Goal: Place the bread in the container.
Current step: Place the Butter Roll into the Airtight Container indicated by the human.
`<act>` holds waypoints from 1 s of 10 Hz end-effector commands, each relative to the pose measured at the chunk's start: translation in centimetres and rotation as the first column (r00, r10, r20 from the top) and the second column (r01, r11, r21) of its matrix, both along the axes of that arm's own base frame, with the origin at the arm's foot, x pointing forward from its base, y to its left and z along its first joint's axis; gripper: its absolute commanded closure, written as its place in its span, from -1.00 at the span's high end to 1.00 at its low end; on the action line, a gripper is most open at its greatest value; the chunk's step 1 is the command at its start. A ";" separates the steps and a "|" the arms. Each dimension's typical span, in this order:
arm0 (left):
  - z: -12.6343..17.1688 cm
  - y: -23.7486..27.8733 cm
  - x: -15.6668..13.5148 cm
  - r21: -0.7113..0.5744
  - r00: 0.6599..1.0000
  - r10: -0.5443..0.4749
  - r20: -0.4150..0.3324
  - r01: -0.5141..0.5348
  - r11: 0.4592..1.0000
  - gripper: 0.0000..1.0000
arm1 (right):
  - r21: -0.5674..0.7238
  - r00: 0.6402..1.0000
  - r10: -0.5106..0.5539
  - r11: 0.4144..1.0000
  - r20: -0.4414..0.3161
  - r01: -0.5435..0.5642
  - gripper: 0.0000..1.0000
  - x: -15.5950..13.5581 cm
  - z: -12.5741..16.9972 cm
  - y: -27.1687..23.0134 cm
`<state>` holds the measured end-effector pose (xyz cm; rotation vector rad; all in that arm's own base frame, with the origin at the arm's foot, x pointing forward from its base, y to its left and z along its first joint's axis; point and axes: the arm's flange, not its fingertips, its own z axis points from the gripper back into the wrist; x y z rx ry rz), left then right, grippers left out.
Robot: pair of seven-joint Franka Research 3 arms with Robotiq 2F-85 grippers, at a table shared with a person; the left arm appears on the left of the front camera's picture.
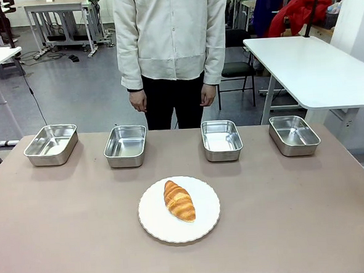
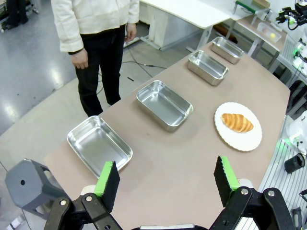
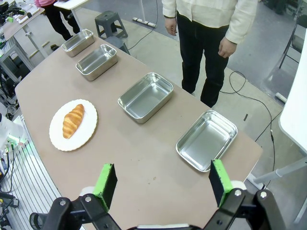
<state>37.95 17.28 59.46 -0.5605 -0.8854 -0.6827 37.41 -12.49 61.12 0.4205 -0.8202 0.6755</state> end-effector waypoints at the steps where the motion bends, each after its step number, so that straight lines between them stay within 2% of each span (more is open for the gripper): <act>1: 0.1 -0.1 0.2 -0.009 1.000 -0.011 0.020 0.012 1.000 1.00 | 0.008 1.000 0.019 1.000 0.023 -0.019 1.00 0.1 0.1 -0.1; 10: 0.1 -0.1 0.2 -0.009 1.000 -0.011 0.020 0.012 1.000 1.00 | 0.008 1.000 0.019 1.000 0.023 -0.019 1.00 0.1 0.1 -0.1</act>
